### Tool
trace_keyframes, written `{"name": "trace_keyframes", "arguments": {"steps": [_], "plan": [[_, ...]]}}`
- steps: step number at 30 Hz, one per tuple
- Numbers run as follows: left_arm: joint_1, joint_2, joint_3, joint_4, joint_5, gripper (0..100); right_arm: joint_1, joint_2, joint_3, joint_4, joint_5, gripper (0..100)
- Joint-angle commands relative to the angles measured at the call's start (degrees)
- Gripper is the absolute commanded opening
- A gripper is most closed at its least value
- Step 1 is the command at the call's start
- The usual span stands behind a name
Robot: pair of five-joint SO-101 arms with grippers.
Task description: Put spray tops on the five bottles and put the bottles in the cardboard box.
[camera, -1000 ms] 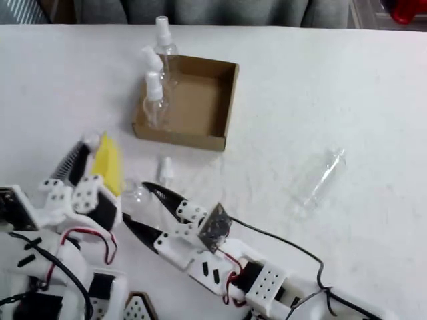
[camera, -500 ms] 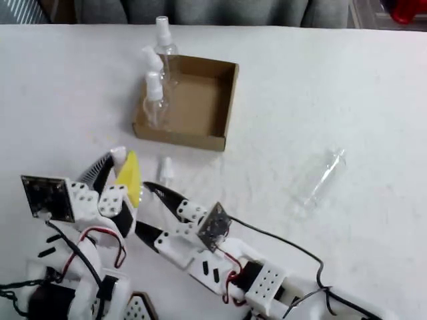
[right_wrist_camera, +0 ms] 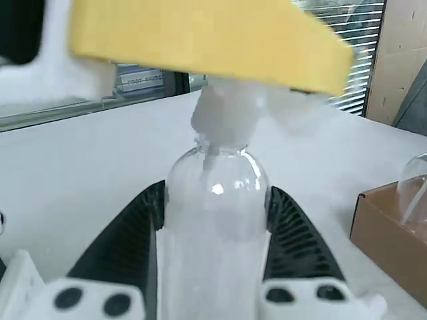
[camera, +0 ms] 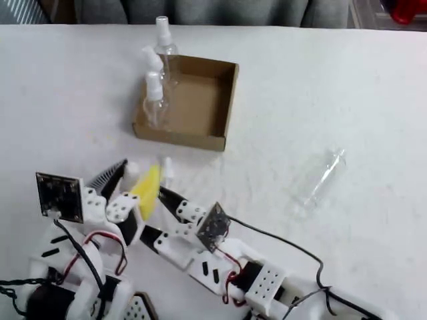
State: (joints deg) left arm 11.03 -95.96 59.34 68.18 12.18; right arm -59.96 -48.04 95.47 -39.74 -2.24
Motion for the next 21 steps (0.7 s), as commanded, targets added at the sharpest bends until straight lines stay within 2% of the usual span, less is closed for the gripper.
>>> {"name": "trace_keyframes", "arguments": {"steps": [1,9,15,21], "plan": [[0.92,-0.31,-1.23,1.76,0.0,28,-0.31,-1.27,0.62,-0.13,0.53,1.6],[-6.99,-0.4,-1.32,0.18,-0.26,28,5.49,-1.36,-0.35,-0.31,0.53,1.6],[-6.73,-7.78,-1.85,0.44,-0.35,28,12.18,-1.36,-2.02,0.04,0.26,1.6],[-6.73,-8.75,-8.44,1.93,-0.44,28,13.49,-1.36,-2.2,0.04,0.18,1.6]]}}
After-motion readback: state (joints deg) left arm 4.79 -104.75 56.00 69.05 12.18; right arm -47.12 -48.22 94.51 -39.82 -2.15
